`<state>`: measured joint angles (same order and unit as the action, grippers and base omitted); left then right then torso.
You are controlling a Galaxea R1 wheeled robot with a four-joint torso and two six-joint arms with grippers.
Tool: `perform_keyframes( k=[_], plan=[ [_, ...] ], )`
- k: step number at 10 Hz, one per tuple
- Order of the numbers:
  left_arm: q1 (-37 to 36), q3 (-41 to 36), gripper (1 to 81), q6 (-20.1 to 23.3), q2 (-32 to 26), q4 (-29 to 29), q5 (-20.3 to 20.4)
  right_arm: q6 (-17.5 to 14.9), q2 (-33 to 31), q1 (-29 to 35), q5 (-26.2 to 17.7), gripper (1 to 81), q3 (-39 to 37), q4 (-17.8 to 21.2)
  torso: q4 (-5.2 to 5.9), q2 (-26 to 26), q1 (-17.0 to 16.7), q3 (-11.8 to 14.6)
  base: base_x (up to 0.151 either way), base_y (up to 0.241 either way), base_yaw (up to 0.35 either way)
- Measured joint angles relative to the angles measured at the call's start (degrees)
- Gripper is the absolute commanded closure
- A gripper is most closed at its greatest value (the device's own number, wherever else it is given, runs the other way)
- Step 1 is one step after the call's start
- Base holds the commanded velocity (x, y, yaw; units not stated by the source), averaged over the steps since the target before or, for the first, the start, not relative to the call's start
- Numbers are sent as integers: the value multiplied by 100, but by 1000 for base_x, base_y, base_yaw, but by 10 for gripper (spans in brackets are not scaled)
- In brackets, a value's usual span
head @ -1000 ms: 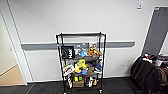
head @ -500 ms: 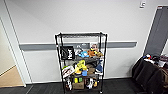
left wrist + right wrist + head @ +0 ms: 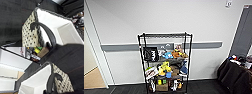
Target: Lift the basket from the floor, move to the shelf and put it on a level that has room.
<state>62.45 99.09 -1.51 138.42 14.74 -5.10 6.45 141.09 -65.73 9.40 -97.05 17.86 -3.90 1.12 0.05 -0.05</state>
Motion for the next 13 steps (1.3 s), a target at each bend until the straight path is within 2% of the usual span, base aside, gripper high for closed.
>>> perform_keyframes(
  k=[5,8,13],
  plan=[
    [122,-33,811,2,-26,2,94,0,0,18,-80,811,0,-9,0,0,0,0,104,0,0],
    [205,-229,811,2,-168,2,339,0,4,20,-325,811,-2,-33,0,0,0,0,112,0,0],
    [205,-229,811,4,-162,2,341,2,63,-67,-301,811,-52,-30,0,0,0,0,116,0,0]
  ],
)
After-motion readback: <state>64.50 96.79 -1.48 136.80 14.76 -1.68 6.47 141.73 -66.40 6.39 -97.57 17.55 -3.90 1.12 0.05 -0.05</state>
